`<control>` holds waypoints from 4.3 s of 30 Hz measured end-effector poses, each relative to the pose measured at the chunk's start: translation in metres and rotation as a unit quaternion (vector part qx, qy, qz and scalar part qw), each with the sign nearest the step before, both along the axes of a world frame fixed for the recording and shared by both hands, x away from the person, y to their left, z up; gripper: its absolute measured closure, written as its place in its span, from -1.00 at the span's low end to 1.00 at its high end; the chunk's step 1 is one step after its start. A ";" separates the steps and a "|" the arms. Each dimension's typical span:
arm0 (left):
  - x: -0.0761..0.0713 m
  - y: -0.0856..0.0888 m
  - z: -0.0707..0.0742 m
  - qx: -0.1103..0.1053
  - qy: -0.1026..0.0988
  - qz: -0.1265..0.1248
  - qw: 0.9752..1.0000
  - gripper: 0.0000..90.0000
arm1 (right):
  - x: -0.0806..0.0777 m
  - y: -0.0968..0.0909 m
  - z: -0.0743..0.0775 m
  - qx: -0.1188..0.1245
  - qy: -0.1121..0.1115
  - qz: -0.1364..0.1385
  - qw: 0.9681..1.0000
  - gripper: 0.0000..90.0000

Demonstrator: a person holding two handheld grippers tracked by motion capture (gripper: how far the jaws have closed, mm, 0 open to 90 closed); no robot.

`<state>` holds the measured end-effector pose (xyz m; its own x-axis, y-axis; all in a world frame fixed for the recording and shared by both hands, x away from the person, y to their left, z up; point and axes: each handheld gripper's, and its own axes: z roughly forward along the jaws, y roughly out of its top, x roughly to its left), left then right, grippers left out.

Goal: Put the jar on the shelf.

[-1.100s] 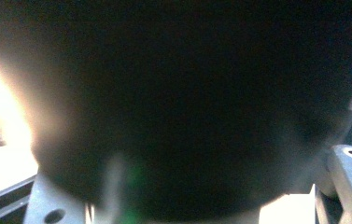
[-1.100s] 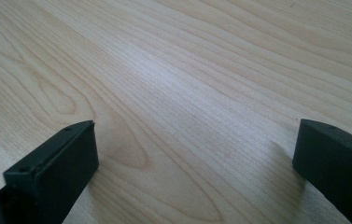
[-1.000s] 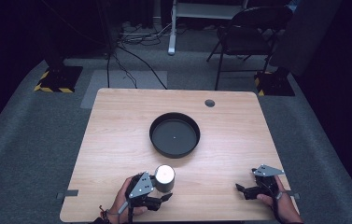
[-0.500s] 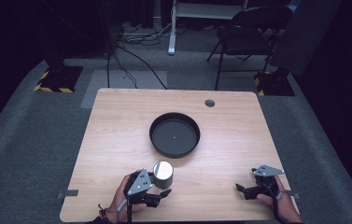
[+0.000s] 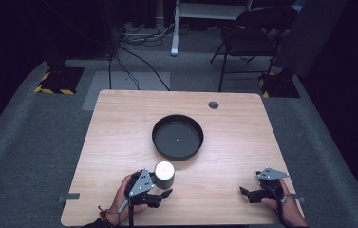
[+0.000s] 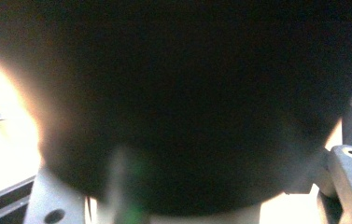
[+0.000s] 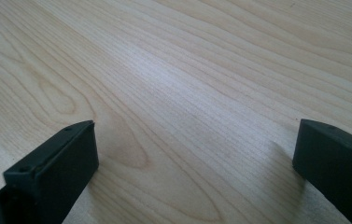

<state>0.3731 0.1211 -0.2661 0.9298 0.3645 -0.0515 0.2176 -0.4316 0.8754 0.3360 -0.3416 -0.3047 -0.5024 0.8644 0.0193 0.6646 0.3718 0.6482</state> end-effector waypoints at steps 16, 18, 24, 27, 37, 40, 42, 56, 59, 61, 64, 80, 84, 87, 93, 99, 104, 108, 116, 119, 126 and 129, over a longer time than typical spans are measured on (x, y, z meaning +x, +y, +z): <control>0.015 0.007 0.009 -0.016 -0.003 0.022 1.000 -0.33 | 0.000 0.000 0.000 0.000 0.000 0.000 1.000 -1.00; 0.016 0.008 0.011 -0.016 -0.003 0.026 1.000 -0.33 | 0.000 0.000 0.000 0.000 0.000 0.000 1.000 -1.00; 0.020 0.007 0.013 -0.014 -0.004 0.035 0.999 -0.33 | 0.000 0.000 0.000 0.000 0.000 0.000 1.000 -1.00; 0.023 0.008 0.016 -0.016 -0.007 0.041 0.999 -0.33 | 0.000 0.000 0.000 0.000 0.000 0.000 1.000 -1.00; 0.029 0.009 0.022 -0.012 -0.009 0.055 0.998 -0.33 | 0.000 0.000 0.000 0.000 0.001 0.000 1.000 -1.00; 0.031 0.010 0.022 -0.011 -0.009 0.056 0.998 -0.33 | 0.000 0.000 0.000 0.000 0.001 0.000 1.000 -1.00; 0.031 0.010 0.023 -0.010 -0.010 0.056 0.998 -0.33 | 0.000 0.000 0.000 0.000 0.001 0.000 1.000 -1.00; 0.037 0.007 0.027 -0.019 -0.006 0.065 0.998 -0.33 | 0.000 0.000 0.000 0.000 0.001 0.000 1.000 -1.00; 0.038 0.006 0.030 -0.020 -0.009 0.065 0.998 -0.33 | 0.000 0.000 0.000 0.000 0.001 0.000 1.000 -1.00; 0.038 0.006 0.030 -0.021 -0.010 0.064 0.998 -0.33 | 0.000 0.000 0.000 0.000 0.001 0.000 1.000 -1.00; 0.040 0.005 0.032 -0.023 -0.010 0.067 0.997 -0.33 | 0.000 0.000 0.000 0.000 0.001 0.000 1.000 -1.00; 0.048 0.006 0.042 -0.033 -0.020 0.077 0.996 -0.33 | 0.000 0.000 0.000 0.000 0.001 0.000 1.000 -1.00; 0.050 0.006 0.044 -0.034 -0.020 0.077 0.996 -0.33 | 0.000 0.000 0.000 0.000 0.001 0.000 1.000 -1.00; 0.051 0.004 0.043 -0.034 -0.019 0.078 0.996 -0.33 | 0.000 0.000 0.000 0.000 0.000 0.000 1.000 -1.00; 0.056 0.003 0.045 -0.039 -0.017 0.085 0.996 -0.33 | 0.000 0.000 0.000 0.000 0.001 0.000 1.000 -1.00; 0.061 0.000 0.047 -0.040 -0.017 0.088 0.995 -0.33 | 0.000 0.000 0.000 0.000 0.001 0.000 1.000 -1.00; 0.066 -0.004 0.047 -0.045 -0.015 0.090 0.995 -0.33 | 0.000 0.000 0.000 0.000 0.001 0.000 1.000 -1.00; 0.069 -0.006 0.048 -0.046 -0.015 0.091 0.995 -0.33 | 0.000 0.000 0.000 0.000 0.001 0.000 1.000 -1.00; 0.077 -0.009 0.050 -0.049 -0.013 0.100 0.994 -0.33 | 0.000 0.000 0.000 0.000 0.001 0.000 1.000 -1.00; 0.080 -0.010 0.049 -0.046 -0.013 0.103 0.994 -0.33 | 0.000 0.000 0.000 0.000 0.001 0.000 1.000 -1.00; 0.089 -0.016 0.050 -0.042 -0.011 0.107 0.993 -0.33 | 0.000 0.000 0.000 0.000 0.001 0.000 1.000 -1.00; 0.093 -0.019 0.050 -0.038 -0.012 0.108 0.993 -0.33 | 0.000 0.000 0.000 0.000 0.001 0.000 1.000 -1.00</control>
<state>0.4659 0.1018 -0.2157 0.8317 0.5514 -0.0643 0.2760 -0.3101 0.9098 0.3361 -0.3418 -0.3048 -0.5029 0.8641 0.0191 0.6651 0.3728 0.6470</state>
